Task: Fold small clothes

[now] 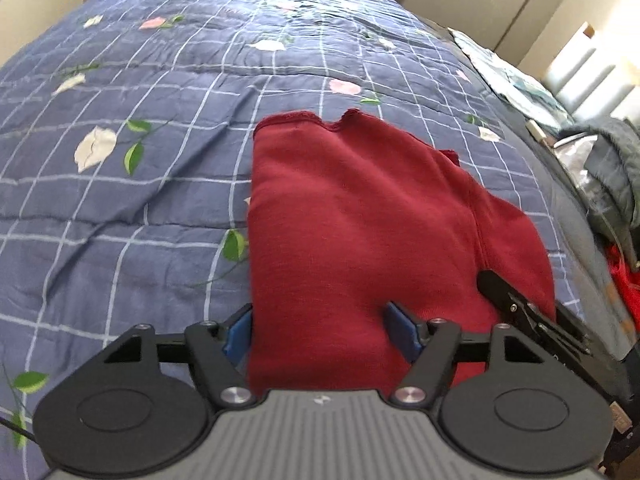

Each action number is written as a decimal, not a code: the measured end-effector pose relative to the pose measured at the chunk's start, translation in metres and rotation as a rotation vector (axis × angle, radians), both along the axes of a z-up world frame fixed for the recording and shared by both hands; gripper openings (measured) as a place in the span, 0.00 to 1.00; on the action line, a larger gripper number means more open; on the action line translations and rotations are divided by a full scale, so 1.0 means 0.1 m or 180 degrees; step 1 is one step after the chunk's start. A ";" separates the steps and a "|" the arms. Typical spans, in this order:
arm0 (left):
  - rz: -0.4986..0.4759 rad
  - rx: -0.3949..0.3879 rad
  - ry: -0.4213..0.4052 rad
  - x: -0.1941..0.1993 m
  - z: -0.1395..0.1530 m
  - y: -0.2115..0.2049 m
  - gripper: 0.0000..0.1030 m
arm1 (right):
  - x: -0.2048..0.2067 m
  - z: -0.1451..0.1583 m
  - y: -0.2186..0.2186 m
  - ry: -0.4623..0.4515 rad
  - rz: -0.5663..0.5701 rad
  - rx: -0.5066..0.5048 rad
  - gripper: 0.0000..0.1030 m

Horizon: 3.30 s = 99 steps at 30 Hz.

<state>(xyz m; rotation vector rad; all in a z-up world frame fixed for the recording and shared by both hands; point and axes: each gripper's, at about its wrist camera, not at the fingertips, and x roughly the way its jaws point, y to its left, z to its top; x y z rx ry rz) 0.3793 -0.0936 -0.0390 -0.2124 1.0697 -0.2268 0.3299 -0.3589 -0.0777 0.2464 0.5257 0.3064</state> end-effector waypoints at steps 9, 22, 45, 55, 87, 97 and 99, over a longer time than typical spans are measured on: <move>-0.0187 0.0013 -0.0223 -0.08 0.09 0.04 0.43 | -0.15 0.17 0.23 -0.0205 -0.0177 -0.0298 0.23; -0.0191 -0.0202 -0.0553 -0.17 0.39 0.59 0.31 | -0.08 0.60 0.90 -0.0365 -0.0041 -0.0291 0.21; 0.0652 -0.0327 -0.0521 -0.33 -0.07 2.35 0.35 | 0.17 0.27 2.40 -0.0025 0.0484 -0.0539 0.34; 0.0823 -0.0344 -0.0542 -0.51 0.01 2.41 0.84 | -0.05 0.47 2.25 -0.0057 0.0303 -0.0524 0.80; 0.0993 0.0315 -0.1630 -2.77 0.82 2.02 1.00 | -2.24 1.27 1.91 -0.0728 0.0176 -0.0286 0.99; 0.1116 0.0437 -0.1648 -3.28 0.70 2.03 1.00 | -2.64 1.16 1.95 -0.0750 0.0298 -0.0415 0.99; 0.1115 0.0446 -0.1645 -3.33 0.68 2.02 1.00 | -2.66 1.14 1.97 -0.0746 0.0323 -0.0454 0.99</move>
